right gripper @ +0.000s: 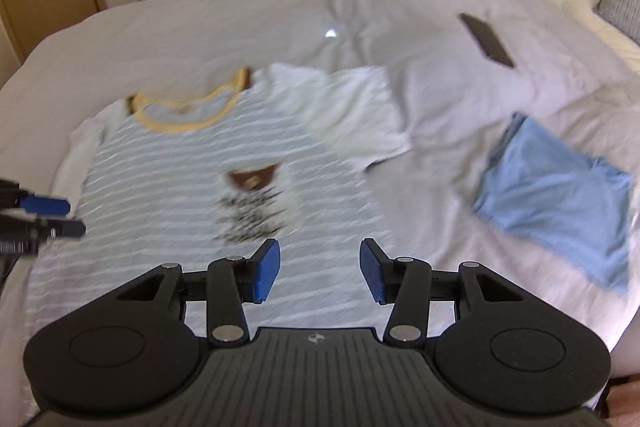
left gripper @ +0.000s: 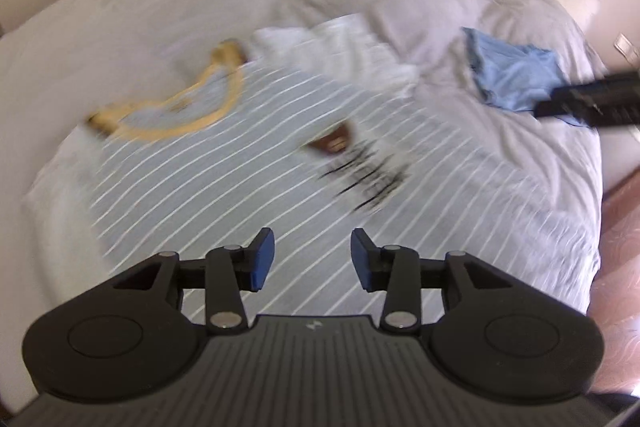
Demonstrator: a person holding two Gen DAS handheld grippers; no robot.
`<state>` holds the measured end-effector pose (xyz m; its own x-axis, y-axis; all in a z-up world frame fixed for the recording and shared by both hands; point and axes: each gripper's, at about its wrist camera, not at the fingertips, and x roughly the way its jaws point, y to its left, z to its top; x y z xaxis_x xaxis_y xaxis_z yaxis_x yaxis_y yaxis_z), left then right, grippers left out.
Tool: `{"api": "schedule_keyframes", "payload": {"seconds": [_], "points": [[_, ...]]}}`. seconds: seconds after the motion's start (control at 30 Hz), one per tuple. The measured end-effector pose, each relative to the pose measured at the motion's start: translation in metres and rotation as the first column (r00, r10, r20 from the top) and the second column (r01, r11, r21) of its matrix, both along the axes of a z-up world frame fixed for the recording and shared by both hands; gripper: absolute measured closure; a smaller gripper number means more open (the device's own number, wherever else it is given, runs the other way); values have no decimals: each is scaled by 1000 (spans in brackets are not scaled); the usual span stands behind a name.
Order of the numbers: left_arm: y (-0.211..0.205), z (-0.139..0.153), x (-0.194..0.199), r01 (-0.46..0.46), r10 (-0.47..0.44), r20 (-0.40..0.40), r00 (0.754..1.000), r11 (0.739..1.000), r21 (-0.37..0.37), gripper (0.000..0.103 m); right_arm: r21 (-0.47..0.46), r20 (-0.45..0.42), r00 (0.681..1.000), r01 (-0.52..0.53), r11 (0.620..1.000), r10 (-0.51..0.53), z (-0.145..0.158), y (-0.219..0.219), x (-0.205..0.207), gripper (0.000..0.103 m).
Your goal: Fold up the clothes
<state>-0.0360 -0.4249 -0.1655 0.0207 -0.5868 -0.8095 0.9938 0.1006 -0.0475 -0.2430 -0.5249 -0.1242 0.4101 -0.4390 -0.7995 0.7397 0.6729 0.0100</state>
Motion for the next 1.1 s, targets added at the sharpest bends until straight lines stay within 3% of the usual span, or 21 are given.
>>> {"api": "schedule_keyframes", "payload": {"seconds": [0.13,0.3,0.43,0.63,0.77,0.83,0.87,0.9,1.0,1.1], "points": [[-68,-12,-69,56,-54,104,993,998,-12,64,-19,32,998,-49,999,49,-1,-63,-14,56],[-166,-43,-138,30,-34,268,963,999,19,64,6,73,977,-199,980,198,-29,-163,-16,55],[-229,-71,-174,92,-124,413,902,991,98,64,27,105,955,-280,960,276,-31,-242,-16,55],[-289,-119,-177,113,-215,523,824,969,220,67,57,135,944,-310,949,300,-35,-323,-16,54],[-305,-144,-182,159,-293,622,726,952,262,67,73,136,937,-333,940,321,-47,-351,-8,54],[-310,-153,-180,172,-314,648,694,946,274,67,81,131,932,-351,933,339,-55,-359,-1,54],[-313,-155,-178,169,-313,653,690,947,274,69,82,125,928,-364,928,352,-59,-363,3,54],[-315,-153,-174,160,-298,647,702,951,265,79,83,118,922,-378,922,367,-62,-366,8,54],[-314,-140,-165,124,-229,621,750,970,208,86,68,112,892,-446,893,437,-65,-369,26,54],[-305,-125,-160,86,-144,601,786,988,125,95,49,111,841,-537,842,529,-67,-371,49,54]]}}
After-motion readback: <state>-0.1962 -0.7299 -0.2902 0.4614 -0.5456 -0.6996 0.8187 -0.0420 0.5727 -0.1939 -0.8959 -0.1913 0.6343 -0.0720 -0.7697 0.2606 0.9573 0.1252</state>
